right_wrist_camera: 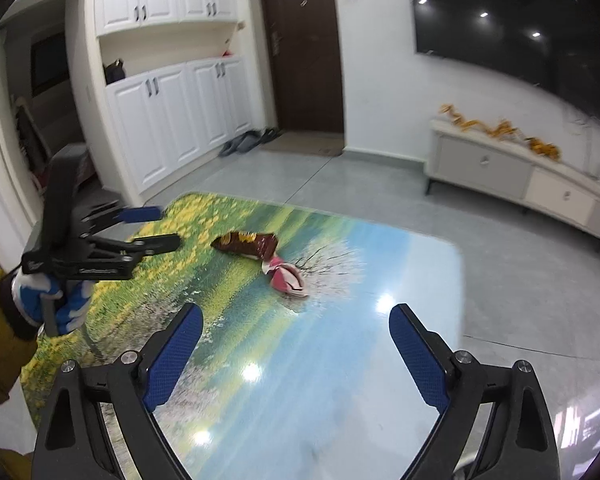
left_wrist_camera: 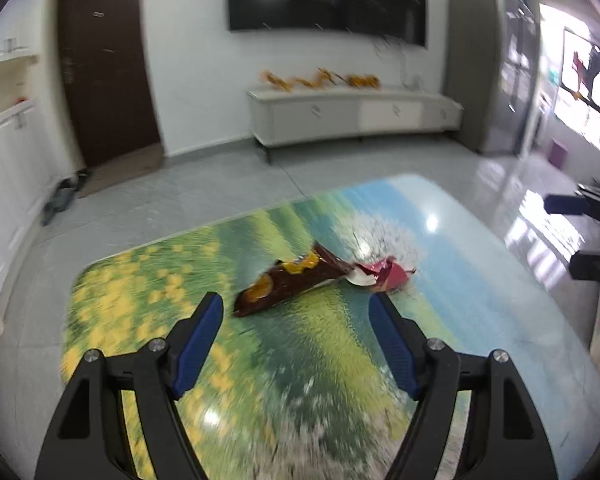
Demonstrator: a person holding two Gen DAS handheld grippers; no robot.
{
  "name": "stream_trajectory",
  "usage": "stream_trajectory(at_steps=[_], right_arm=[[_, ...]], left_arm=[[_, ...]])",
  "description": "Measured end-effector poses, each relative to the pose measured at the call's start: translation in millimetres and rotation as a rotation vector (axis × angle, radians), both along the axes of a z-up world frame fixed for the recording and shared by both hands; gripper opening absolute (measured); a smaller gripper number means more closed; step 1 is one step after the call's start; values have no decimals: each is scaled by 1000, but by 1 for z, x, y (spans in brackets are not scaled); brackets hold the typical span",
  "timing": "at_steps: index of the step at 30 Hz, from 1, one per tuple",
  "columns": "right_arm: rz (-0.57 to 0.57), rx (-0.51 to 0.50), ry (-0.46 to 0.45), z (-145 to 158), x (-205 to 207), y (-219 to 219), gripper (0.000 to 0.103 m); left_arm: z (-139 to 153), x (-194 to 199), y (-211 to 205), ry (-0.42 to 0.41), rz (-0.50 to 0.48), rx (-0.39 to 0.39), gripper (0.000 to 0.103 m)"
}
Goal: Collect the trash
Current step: 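Grasp the brown chip bag with the left tool while the right tool grasps the red wrapper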
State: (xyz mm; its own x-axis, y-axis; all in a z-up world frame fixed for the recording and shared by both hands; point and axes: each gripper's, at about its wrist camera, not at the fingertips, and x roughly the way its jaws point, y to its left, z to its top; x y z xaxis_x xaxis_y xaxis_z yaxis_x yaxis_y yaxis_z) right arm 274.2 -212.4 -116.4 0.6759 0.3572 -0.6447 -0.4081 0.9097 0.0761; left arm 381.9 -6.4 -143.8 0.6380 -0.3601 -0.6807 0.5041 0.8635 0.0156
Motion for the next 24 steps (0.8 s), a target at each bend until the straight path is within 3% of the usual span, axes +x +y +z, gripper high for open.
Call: stream_trajectory(at_steps=[7, 14, 18, 22, 24], right_arm=[[91, -25, 78, -45, 57, 9, 91], [189, -62, 98, -65, 92, 23, 87], [251, -84, 109, -74, 110, 40, 78], [279, -107, 132, -84, 121, 53, 63], [289, -107, 152, -90, 127, 58, 55]], left_arm=[[-35, 48, -28, 39, -116, 89, 74], [-55, 55, -33, 52, -181, 163, 72], [-56, 56, -32, 73, -193, 155, 52], [-55, 56, -27, 88, -178, 128, 43], [-56, 57, -26, 91, -168, 123, 33]])
